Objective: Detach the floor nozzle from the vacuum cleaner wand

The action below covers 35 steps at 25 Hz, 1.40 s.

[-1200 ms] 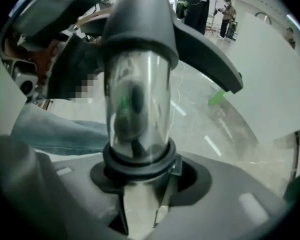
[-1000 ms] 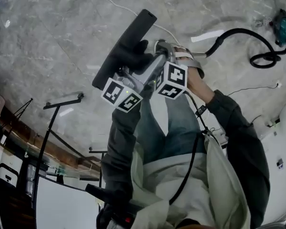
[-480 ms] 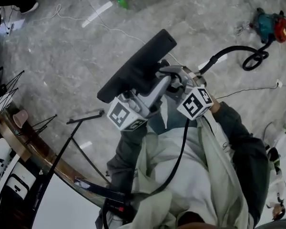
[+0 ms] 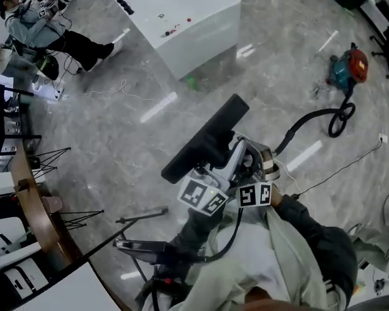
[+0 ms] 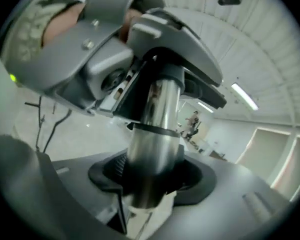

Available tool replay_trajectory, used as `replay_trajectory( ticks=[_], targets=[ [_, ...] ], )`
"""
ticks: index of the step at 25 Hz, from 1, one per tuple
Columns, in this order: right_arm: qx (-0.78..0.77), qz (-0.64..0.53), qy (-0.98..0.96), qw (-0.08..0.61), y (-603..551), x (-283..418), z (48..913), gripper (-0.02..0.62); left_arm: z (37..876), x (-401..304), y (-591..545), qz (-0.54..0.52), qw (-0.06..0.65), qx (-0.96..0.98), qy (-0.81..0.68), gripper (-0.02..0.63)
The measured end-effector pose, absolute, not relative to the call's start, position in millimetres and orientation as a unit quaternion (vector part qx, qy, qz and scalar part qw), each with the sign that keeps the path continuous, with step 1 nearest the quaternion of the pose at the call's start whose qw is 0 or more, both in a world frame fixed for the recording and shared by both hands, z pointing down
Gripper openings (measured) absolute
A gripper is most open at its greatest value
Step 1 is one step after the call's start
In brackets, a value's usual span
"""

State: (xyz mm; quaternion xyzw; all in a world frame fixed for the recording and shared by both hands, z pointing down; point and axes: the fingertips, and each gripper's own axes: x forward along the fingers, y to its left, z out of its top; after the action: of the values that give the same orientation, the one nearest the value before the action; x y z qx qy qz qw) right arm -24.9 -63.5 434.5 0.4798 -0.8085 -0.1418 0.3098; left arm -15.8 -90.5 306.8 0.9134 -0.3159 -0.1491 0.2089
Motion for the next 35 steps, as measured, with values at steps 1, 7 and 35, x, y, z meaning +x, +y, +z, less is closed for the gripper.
replay_trajectory(
  ticks=[1,7,35],
  targets=[
    [0.5,-0.159,-0.791,0.314,-59,-21,430,0.235,299,-13,-83,-0.145,0.203,0.914,-0.321,0.129],
    [0.556,-0.217,-0.765,0.241,-44,0,387,0.236,262,7,-58,-0.137,0.159,0.925,-0.318,0.124],
    [0.478,-0.255,-0.825,0.163,-10,74,353,0.268,210,51,-87,-0.155,0.165,0.919,-0.323,0.127]
  ],
)
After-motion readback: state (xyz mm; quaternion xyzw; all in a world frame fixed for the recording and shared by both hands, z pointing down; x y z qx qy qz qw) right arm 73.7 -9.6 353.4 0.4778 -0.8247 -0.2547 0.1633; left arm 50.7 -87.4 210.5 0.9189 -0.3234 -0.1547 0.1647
